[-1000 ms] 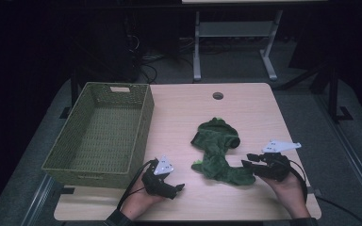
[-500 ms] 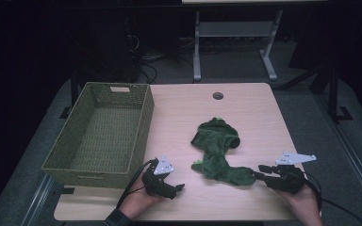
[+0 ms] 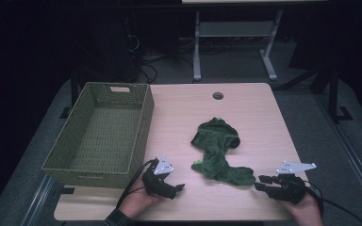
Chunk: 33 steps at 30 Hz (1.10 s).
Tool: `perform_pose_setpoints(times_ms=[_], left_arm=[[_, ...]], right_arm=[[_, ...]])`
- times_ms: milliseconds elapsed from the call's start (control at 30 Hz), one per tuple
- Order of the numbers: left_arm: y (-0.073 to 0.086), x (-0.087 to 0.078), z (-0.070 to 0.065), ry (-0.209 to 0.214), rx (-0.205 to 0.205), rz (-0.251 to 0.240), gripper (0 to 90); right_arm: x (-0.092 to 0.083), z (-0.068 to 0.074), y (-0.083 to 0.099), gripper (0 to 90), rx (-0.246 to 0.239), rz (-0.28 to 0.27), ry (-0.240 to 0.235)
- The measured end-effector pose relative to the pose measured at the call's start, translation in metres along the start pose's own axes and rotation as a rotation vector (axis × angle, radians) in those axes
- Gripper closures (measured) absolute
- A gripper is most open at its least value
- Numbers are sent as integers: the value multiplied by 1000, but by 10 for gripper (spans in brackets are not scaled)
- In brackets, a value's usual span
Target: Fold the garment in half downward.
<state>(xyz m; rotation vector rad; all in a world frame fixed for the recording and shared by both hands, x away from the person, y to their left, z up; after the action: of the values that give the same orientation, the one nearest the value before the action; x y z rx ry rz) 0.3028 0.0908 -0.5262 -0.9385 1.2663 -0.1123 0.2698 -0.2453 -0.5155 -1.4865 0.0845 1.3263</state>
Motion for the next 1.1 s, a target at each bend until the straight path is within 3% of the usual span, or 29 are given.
perform_pose_setpoints(times_ms=[233, 367, 433, 733, 1100], left_arm=[[0, 0, 0, -1, 4, 1, 122], [0, 0, 0, -1, 4, 1, 122], [0, 0, 0, 0, 3, 0, 122], [-1, 1, 0, 1, 1, -2, 122], [-1, 1, 0, 2, 3, -2, 122]], right_arm=[[10, 5, -3, 616, -16, 31, -18], [12, 4, -6, 787, -28, 36, -31], [11, 4, -6, 820, -31, 39, -26], [-4, -3, -8, 843, -24, -7, 9], [-18, -3, -28, 844, -74, -80, 13]])
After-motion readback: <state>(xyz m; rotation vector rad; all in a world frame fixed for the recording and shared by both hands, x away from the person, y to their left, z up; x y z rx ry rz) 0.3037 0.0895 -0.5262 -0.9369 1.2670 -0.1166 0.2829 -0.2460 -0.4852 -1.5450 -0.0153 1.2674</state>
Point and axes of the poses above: each handheld gripper's, and its own axes: x roughly forward along the jaws, y roughly out of its underside, z roughly to its left, the point moved 7 cm from there along x, roughly forward along the jaws, and after that the axes turned 5 degrees about z, right-handed, at the moved point
